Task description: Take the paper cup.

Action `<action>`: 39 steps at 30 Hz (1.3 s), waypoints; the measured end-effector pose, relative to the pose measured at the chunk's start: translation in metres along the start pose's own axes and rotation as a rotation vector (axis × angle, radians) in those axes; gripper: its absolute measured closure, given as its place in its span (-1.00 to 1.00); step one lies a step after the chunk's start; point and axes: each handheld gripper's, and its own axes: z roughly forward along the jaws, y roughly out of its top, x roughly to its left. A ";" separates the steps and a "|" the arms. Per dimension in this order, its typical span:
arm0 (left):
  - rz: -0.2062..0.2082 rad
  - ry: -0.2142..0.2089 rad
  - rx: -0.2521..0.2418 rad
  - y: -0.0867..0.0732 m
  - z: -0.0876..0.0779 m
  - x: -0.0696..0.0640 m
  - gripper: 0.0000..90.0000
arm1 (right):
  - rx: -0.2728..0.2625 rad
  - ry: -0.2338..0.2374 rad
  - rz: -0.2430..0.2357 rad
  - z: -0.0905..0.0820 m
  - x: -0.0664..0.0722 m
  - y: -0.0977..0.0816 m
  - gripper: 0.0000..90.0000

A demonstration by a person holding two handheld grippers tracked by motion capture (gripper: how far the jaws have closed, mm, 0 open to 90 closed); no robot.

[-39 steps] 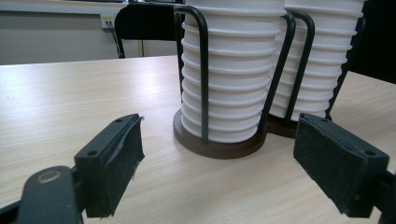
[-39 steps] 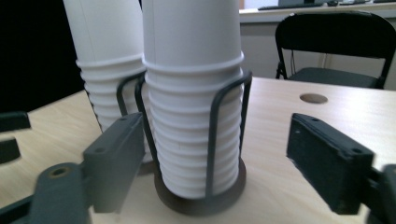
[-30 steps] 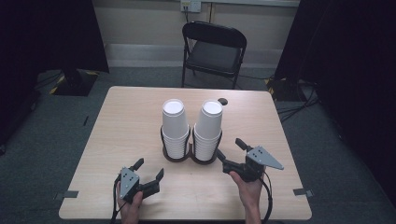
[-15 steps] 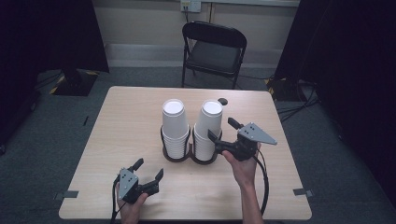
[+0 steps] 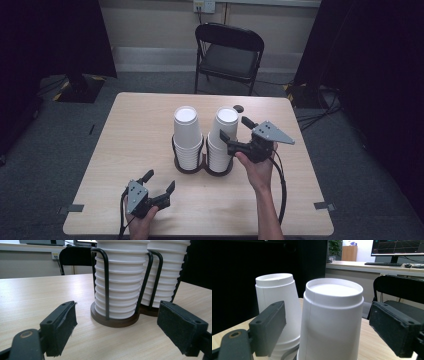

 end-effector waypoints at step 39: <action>0.004 -0.001 0.004 0.000 0.000 0.000 -0.65 | 0.114 0.039 0.027 0.051 -0.010 -0.019 -0.71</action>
